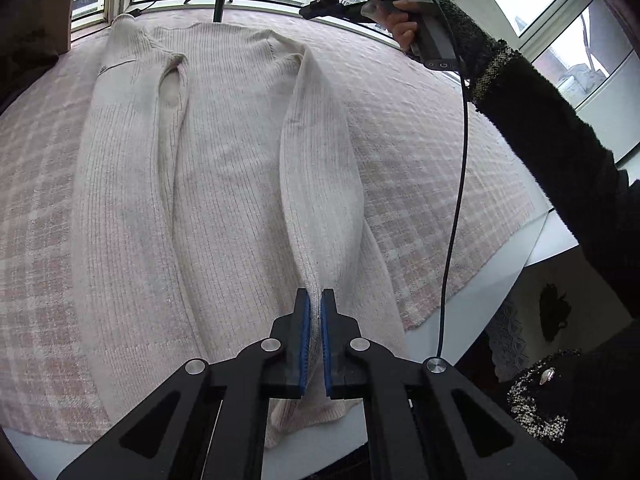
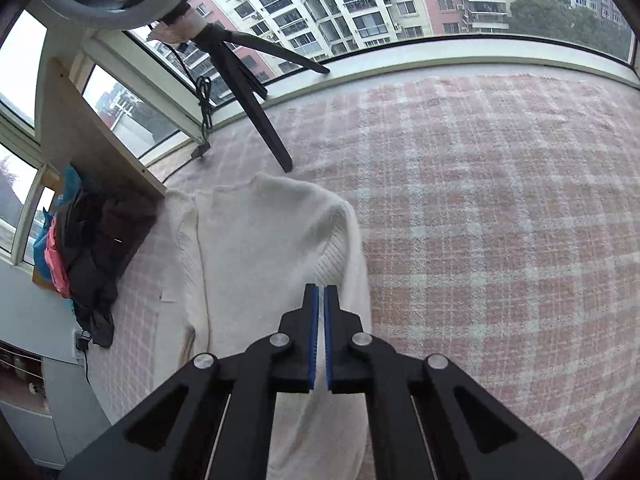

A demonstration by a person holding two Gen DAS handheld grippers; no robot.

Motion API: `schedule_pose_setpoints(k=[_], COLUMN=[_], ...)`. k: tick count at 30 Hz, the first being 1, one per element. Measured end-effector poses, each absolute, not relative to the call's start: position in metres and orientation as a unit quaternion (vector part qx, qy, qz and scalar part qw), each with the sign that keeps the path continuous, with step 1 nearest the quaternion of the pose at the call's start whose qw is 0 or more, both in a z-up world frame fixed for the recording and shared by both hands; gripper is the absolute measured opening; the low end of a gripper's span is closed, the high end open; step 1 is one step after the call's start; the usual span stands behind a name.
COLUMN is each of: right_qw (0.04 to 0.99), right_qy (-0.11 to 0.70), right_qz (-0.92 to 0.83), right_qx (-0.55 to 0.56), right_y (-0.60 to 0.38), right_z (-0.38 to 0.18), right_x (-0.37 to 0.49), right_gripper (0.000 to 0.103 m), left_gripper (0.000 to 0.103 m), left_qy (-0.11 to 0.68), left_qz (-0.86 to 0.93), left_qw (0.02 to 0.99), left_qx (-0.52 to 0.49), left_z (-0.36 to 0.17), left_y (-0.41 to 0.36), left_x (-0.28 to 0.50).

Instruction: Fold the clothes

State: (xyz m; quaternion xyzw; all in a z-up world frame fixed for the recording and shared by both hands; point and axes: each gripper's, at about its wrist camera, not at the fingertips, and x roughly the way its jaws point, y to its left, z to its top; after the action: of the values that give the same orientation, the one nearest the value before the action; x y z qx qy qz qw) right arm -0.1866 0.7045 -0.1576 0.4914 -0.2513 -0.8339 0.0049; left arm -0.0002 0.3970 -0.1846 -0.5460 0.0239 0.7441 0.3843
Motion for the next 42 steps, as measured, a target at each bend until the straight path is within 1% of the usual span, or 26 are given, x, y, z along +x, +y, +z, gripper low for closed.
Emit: schedule_pose_setpoints(k=[4,6,8,9,10,13,16,17,18,19,22,24,25,27,28,29,32,34,38,41,42], right_qw=[0.036,0.005,-0.054,-0.082,-0.103,-0.091,-0.092,-0.090,-0.086,-0.080,-0.061,-0.047,-0.032,-0.002,0.006,-0.005,-0.002,0.003,0.018,0.028,0.028], right_qy=[-0.202,-0.149,-0.106,-0.089,-0.078,-0.113,-0.121,-0.122,-0.125,-0.135,-0.157,-0.160,-0.147,-0.121,-0.105,-0.085,-0.083,-0.083,-0.097,-0.057,-0.043], right_qz=[-0.838,-0.836,-0.832,-0.827,-0.821,-0.789,-0.769,-0.767,-0.766,-0.771,-0.791,-0.808,-0.809,-0.809,-0.807,-0.804,-0.832,-0.851,-0.831,-0.823,-0.821], right_qx=[0.505,0.527,0.543,0.549,0.557,0.598,0.621,0.624,0.624,0.618,0.588,0.565,0.569,0.576,0.581,0.589,0.549,0.518,0.547,0.565,0.568], right_y=[0.661,0.644,0.649,0.654,0.660,0.679,0.685,0.687,0.688,0.690,0.690,0.682,0.669,0.642,0.630,0.624,0.630,0.638,0.647,0.629,0.623], right_z=[-0.148,-0.153,-0.159,-0.162,-0.166,-0.185,-0.206,-0.211,-0.214,-0.211,-0.193,-0.176,-0.176,-0.177,-0.178,-0.177,-0.162,-0.152,-0.174,-0.194,-0.199], right_x=[-0.219,-0.228,-0.227,-0.224,-0.222,-0.218,-0.218,-0.217,-0.217,-0.217,-0.221,-0.230,-0.240,-0.261,-0.268,-0.269,-0.234,-0.205,-0.147,-0.132,-0.130], right_gripper=[0.003,0.005,0.022,0.038,0.043,0.043,0.042,0.040,0.017,0.006,0.005,0.005,0.005,0.006,0.013,0.016,0.024,0.025,0.025,0.026,0.029], left_gripper=[0.004,0.004,0.004,0.004,0.004,0.004,0.004,0.004,0.004,0.003,0.003,0.003,0.003,0.003,0.004,0.004,0.005,0.007,0.007,0.007,0.007], left_qy=[0.020,0.009,0.017,0.022,0.027,0.039,0.044,0.044,0.041,0.034,0.005,-0.008,-0.014,-0.001,0.007,0.015,0.027,0.037,0.068,0.069,0.065], left_qz=[0.750,0.744,0.742,0.739,0.736,0.726,0.716,0.714,0.713,0.714,0.731,0.740,0.743,0.737,0.736,0.735,0.742,0.747,0.738,0.731,0.731], left_qw=[0.364,0.362,0.373,0.383,0.392,0.415,0.432,0.437,0.440,0.442,0.426,0.400,0.387,0.362,0.352,0.344,0.341,0.344,0.366,0.367,0.366], left_qx=[-0.552,-0.561,-0.557,-0.553,-0.551,-0.547,-0.546,-0.546,-0.545,-0.542,-0.533,-0.541,-0.546,-0.571,-0.579,-0.584,-0.577,-0.568,-0.563,-0.571,-0.573], left_z=[-0.187,-0.192,-0.192,-0.190,-0.189,-0.189,-0.191,-0.190,-0.189,-0.186,-0.173,-0.178,-0.182,-0.199,-0.205,-0.209,-0.205,-0.199,-0.200,-0.205,-0.206], left_y=[0.376,0.374,0.380,0.383,0.387,0.400,0.413,0.414,0.414,0.412,0.390,0.373,0.365,0.358,0.357,0.357,0.353,0.353,0.366,0.368,0.366], left_x=[0.004,0.000,-0.002,0.000,0.002,0.004,0.003,0.003,0.002,0.002,0.001,-0.001,-0.002,-0.003,-0.004,-0.004,-0.005,-0.003,0.004,0.001,-0.001])
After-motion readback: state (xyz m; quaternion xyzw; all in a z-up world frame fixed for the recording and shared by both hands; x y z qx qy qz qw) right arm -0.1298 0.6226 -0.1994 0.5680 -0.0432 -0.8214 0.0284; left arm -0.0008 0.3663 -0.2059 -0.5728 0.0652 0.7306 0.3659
